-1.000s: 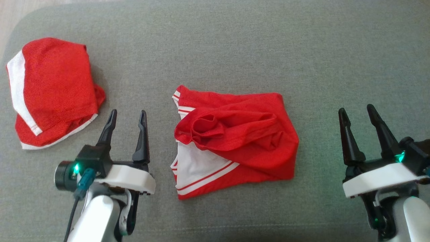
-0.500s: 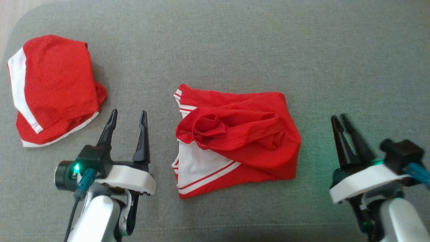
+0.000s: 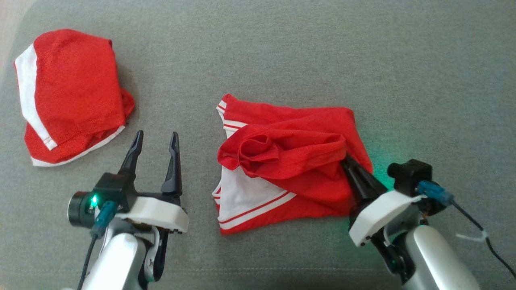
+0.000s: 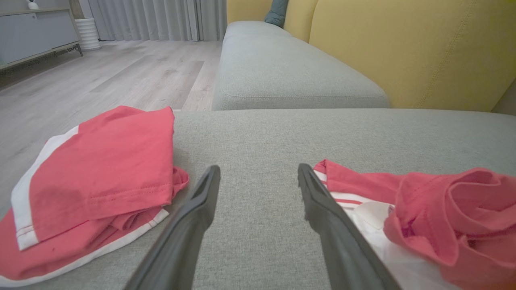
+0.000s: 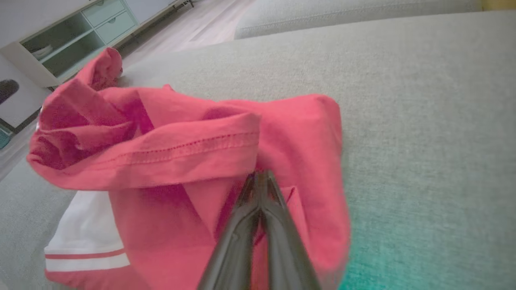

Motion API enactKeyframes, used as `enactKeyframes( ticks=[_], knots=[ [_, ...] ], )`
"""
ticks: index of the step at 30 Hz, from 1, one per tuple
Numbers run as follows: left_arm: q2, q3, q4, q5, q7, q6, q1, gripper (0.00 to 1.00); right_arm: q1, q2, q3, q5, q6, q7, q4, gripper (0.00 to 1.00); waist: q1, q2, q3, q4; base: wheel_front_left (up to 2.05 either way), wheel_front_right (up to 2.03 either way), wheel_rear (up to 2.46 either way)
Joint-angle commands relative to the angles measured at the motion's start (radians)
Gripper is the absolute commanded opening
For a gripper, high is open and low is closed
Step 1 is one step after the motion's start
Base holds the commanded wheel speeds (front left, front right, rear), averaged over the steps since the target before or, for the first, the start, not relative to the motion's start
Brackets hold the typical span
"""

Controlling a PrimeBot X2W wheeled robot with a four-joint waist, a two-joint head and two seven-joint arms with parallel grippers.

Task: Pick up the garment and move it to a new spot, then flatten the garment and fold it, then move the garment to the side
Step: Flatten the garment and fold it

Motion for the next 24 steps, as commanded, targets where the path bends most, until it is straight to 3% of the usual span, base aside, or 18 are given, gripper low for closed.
enactKeyframes(
  ticks=[1, 9, 24],
  knots=[
    [0.015, 0.03, -0.026, -0.005, -0.006, 0.004, -0.045, 1.0, -0.025, 0.009, 0.024, 0.009, -0.001, -0.007, -0.025, 0.0, 0.0, 0.0, 0.001, 0.001, 0.0, 0.0, 0.0],
    [0.012, 0.031, -0.019, -0.008, -0.01, 0.003, -0.052, 1.0, -0.094, 0.019, 0.086, 0.035, -0.001, -0.033, 0.054, 0.0, 0.0, 0.0, 0.009, 0.009, 0.0, 0.0, 0.0],
    [0.006, 0.032, -0.013, -0.01, -0.013, -0.001, -0.059, 1.0, -0.19, 0.027, 0.255, 0.08, -0.001, -0.049, 0.086, 0.0, 0.0, 0.0, 0.014, 0.021, 0.0, 0.0, 0.0]
  ],
)
